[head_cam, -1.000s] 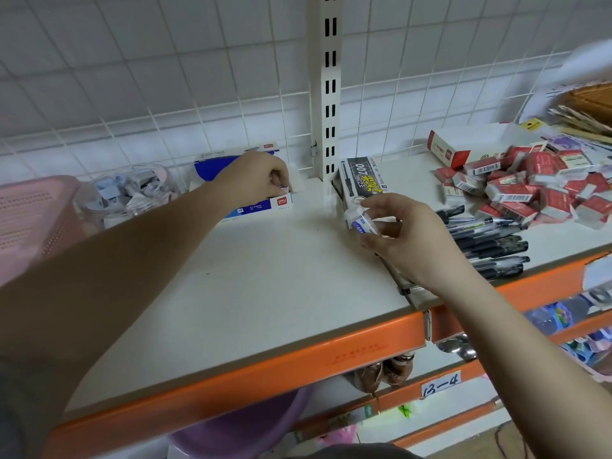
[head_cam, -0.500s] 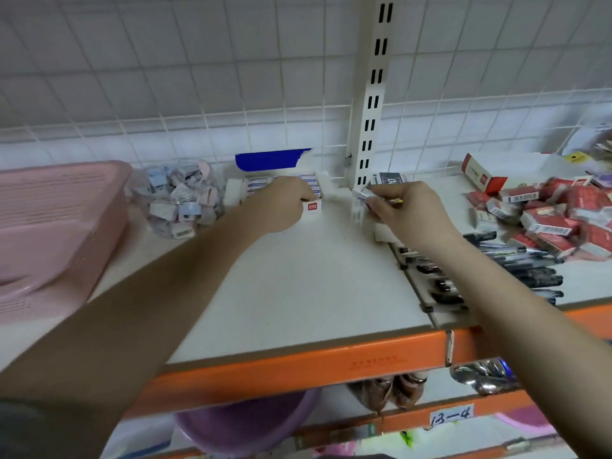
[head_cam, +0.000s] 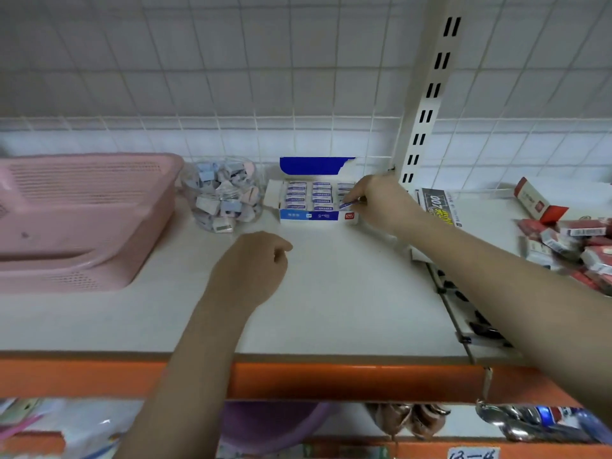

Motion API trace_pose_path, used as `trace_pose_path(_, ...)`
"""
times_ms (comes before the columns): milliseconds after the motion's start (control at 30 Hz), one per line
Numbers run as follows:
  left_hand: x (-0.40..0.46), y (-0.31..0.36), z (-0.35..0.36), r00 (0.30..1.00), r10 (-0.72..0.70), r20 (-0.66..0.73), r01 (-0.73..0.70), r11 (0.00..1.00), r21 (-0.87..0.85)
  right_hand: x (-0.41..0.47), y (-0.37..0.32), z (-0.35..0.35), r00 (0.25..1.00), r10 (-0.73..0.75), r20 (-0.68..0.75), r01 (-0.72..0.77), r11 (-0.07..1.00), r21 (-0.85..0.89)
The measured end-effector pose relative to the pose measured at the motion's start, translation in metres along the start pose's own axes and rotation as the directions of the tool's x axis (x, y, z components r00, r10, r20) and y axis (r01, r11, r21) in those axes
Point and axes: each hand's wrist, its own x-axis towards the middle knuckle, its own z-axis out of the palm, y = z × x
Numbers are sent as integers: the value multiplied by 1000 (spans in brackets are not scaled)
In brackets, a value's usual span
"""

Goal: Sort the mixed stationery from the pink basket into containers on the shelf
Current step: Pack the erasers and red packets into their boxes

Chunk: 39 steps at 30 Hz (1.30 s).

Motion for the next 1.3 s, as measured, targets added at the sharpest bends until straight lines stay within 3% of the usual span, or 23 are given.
trace_pose_path(267,5,14,12,1000,1,31,1,998,-59,-11,-3,1,993,-54,108,74,980,-187)
trace_pose_path(367,9,22,14,999,35,37,-33,998,-52,-28,-7,5,997,-24,70,36,983,-180)
trace_pose_path(433,11,25,14,998,50,36,-48,997,-58,-33,-7,8,998,48,-45,-45,997,67)
trace_pose_path(500,12,26,14,997,65,42,-63,996,-56,-26,-5,6,962,232,-146,-166,917,363)
trace_pose_path(567,14,27,13,995,78,58,-76,996,-44,-13,-3,2,930,344,-126,-250,846,471)
trace_pose_path(767,69,26,2,984,171,-46,-164,976,141,20,2,-13,884,454,108,-461,811,361)
trace_pose_path(867,89,20,4,962,253,98,-271,917,293,25,4,-10,824,536,181,-563,745,357)
trace_pose_path(933,91,14,9,934,295,203,-352,861,367,24,4,-7,806,566,177,-585,713,386)
trace_pose_path(1000,91,9,13,916,336,220,-397,835,380,20,3,-5,804,579,135,-574,698,427)
trace_pose_path(1133,93,5,17,910,356,213,-412,833,368,18,-5,-3,823,563,82,-559,774,298)
trace_pose_path(1300,95,4,19,920,337,203,-379,895,235,20,-7,-2,812,581,57,-574,777,258)
